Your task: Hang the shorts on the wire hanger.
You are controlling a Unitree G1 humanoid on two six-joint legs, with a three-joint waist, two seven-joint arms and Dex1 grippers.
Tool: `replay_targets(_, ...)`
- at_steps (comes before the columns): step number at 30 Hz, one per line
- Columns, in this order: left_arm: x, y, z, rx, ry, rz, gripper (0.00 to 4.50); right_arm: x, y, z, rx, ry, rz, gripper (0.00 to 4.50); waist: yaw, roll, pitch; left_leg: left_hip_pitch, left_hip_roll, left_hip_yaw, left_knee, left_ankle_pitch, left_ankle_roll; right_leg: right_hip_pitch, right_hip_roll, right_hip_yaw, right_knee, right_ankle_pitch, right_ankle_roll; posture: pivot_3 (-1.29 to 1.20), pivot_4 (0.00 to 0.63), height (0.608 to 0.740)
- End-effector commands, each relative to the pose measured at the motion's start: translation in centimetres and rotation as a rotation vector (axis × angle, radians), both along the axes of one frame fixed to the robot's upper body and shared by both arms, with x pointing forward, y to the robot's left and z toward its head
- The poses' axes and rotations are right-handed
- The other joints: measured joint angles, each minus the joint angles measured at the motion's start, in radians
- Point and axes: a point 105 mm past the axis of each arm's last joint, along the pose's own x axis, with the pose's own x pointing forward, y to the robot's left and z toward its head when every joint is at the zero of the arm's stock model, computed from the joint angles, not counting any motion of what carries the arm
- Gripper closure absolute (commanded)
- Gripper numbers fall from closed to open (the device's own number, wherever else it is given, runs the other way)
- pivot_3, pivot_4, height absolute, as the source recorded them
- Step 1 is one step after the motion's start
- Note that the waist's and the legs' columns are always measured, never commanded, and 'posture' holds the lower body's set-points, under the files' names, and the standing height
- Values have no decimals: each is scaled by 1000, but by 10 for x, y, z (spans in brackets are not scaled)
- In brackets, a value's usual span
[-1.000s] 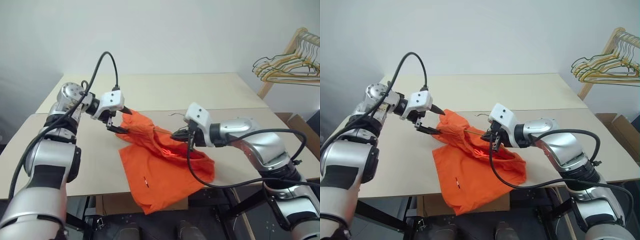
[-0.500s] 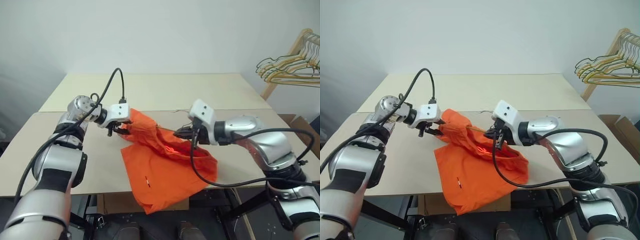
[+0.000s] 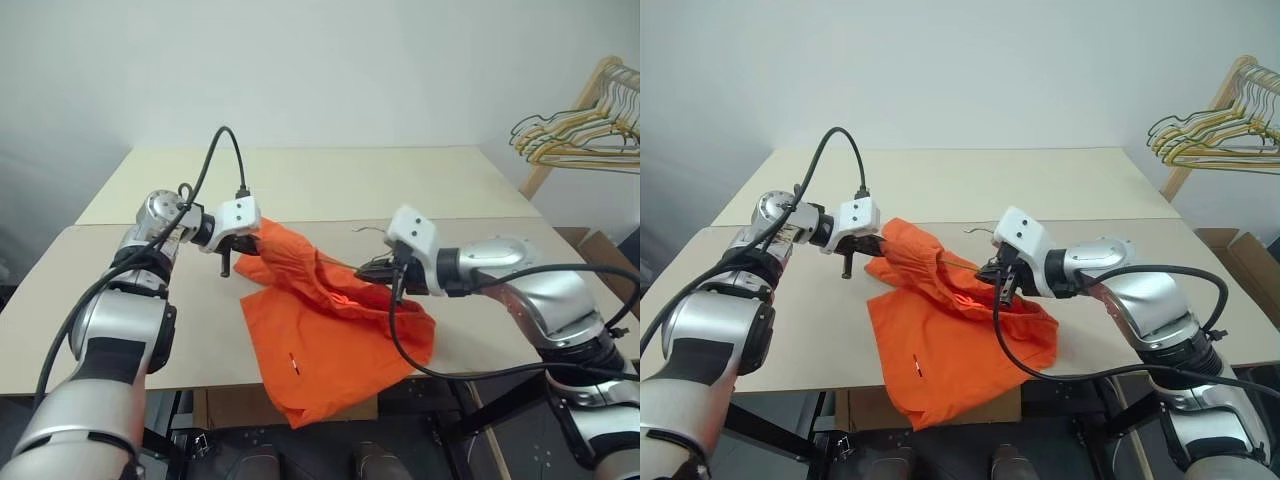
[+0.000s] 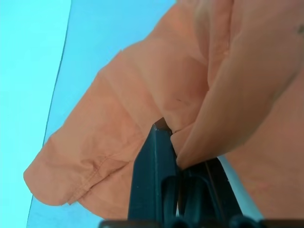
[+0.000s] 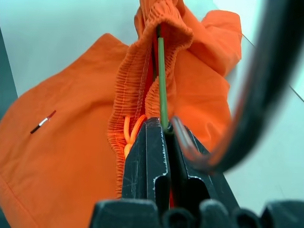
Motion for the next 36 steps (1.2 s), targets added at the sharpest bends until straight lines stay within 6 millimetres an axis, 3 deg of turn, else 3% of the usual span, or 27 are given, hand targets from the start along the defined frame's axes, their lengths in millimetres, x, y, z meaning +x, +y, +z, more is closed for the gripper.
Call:
replay_targets(1,12,-1,35,-65,-98,47,4469,-1,-6,4,-28,-57,-8,4500,1,0,0,0,0,0,0,0,0,0,0,0,0,0,0,54,0,740)
replay_targets(11,12,6,36,-65,-100,67,4469,0,-19,2,-58,-56,-48,4500,1,0,0,0,0,0,0,0,0,0,0,0,0,0,1,52,0,740)
replay_targets(20,-3,12,13,-4,-55,-20,4469,1,-31,27,-21,-59,-61,4500,0,0,0,0,0,0,0,0,0,0,0,0,0,0,-1,46,0,740)
replay_targets(24,-4,8,6,2,-56,-35,4469,-3,-24,41,-23,-54,-8,4500,0,0,0,0,0,0,0,0,0,0,0,0,0,0,-1,40,0,740)
replay_targets(27,-2,6,7,7,-72,-31,3836,-6,-19,48,-28,-31,24,4500,1,0,0,0,0,0,0,0,0,0,0,0,0,0,-1,37,0,740)
replay_targets(30,-1,4,16,-8,-100,-40,2836,-8,-18,50,-75,3,50,4500,0,0,0,0,0,1,0,0,0,-1,0,0,0,1,-1,34,0,740)
replay_targets(36,-2,-5,53,-115,-159,-101,867,-5,-18,46,-152,38,53,4500,0,0,0,-1,0,1,0,0,0,-2,0,0,0,1,-1,38,0,740)
